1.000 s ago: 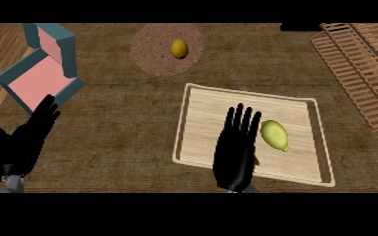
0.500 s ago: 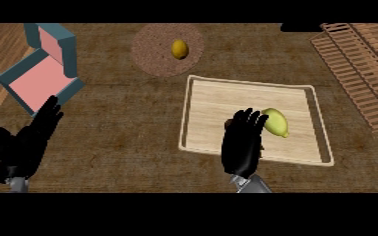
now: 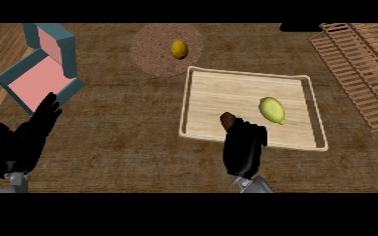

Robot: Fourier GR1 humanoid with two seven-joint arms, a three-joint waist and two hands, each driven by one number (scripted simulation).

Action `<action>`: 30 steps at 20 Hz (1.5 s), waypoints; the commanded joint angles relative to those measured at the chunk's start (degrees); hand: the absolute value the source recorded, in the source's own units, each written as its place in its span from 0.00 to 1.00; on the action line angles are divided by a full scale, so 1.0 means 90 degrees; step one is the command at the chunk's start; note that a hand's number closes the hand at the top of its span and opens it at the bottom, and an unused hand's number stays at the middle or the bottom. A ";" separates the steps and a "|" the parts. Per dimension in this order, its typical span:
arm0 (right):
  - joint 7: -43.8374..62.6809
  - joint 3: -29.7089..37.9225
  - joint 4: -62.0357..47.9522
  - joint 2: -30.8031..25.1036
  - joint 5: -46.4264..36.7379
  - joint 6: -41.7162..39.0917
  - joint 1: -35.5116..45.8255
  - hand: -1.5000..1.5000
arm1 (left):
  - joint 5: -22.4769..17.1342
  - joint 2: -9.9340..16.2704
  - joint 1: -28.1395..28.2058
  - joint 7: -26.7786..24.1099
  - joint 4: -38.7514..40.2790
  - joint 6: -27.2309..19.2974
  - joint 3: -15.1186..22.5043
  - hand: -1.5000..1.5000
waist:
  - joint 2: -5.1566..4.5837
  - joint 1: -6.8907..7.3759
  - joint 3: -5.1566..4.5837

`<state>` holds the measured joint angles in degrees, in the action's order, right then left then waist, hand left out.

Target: Pick the sweet potato from the tray and place it in the tiered shelf

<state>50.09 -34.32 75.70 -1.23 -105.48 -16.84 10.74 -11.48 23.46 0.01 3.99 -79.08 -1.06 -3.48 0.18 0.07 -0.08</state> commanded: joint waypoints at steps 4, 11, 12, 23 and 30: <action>-0.0088 -0.0237 -0.0223 0.0035 -0.0493 0.0506 0.0166 1.00 | 0.0036 -0.0008 -0.0165 0.0294 -0.0068 0.0200 -0.0274 0.50 | -0.0020 0.0006 0.0009; 0.1150 0.4077 0.0411 0.0131 0.2342 0.1008 0.1369 1.00 | 0.0007 -0.0042 0.0131 0.0013 -0.0175 0.0162 -0.0185 0.50 | -0.0178 0.0008 0.0074; 0.1084 0.4492 0.0350 0.0132 0.2519 0.1002 0.1730 1.00 | 0.0022 -0.0071 -0.0018 0.0003 -0.0156 0.0109 -0.0191 0.50 | -0.0174 -0.0011 0.0054; 0.1650 0.6052 -0.1235 -0.0512 0.2704 0.2152 0.4336 1.00 | 0.0058 -0.0085 -0.0088 0.0090 -0.0040 0.0227 -0.0198 0.50 | -0.0052 0.0127 0.0009; 0.1920 0.6177 -0.0494 -0.0472 0.2509 0.2408 0.5097 1.00 | 0.0212 -0.0151 0.0085 0.0242 -0.0314 0.0081 -0.0141 0.50 | 0.0002 0.0062 0.0008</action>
<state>61.01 21.19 67.87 -6.05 -81.94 2.04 53.45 -9.46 21.74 -0.37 5.37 -80.60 -0.45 -4.24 -0.15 0.98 0.01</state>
